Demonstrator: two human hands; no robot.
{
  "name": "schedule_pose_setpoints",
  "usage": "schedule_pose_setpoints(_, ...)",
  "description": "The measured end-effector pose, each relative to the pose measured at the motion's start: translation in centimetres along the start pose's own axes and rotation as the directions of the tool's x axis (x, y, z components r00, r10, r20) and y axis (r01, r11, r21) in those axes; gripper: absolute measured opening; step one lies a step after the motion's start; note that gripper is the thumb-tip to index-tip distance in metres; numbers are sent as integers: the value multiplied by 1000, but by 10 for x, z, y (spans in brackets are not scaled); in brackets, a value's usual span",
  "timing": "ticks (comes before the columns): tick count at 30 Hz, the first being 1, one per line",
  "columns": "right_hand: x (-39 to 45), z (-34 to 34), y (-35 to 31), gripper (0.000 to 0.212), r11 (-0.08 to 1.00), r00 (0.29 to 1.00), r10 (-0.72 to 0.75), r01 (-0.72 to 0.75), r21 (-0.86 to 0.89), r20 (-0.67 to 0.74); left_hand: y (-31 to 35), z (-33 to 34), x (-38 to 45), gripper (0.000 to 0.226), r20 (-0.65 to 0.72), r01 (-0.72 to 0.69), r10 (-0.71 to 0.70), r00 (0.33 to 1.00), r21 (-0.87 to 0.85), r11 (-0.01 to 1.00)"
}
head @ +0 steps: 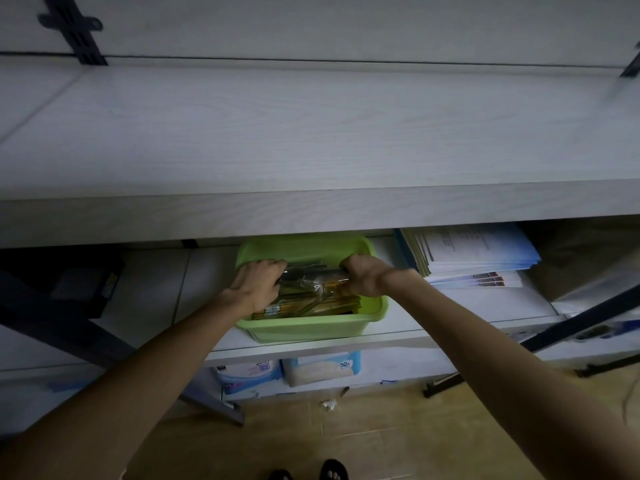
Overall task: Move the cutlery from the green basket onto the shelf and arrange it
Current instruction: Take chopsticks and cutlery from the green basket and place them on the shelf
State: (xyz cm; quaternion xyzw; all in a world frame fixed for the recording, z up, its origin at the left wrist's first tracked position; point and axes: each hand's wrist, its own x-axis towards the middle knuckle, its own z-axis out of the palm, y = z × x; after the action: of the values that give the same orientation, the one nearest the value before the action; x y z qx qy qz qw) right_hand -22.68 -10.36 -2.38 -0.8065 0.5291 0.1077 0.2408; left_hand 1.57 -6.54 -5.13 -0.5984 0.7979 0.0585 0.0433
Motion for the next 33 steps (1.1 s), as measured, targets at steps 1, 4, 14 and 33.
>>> schedule_pose_setpoints(1, -1, -1, 0, 18, 1000, 1000, 6, -6, 23, 11, 0, 0, -1, 23, -4, 8, -8, 1000, -17, 1000)
schedule_pose_setpoints(4, -1, -2, -2, 16, 997, 997, 55, -58, 51, 58, -2, -1, -3, 21, -15, 29, -30, 999, -65, 997)
schedule_pose_setpoints(14, 4, -5, -5, 44, 935, 948, 95, -190, 300, 305, 0, 1, -4, 18, -51, 74, -80, 996, -102, 992)
schedule_pose_setpoints(33, -3, 5, -10, 41, 948, 973, 164, -201, 247, 165, -8, -13, 1, 24, -162, -23, 39, 986, 103, 994)
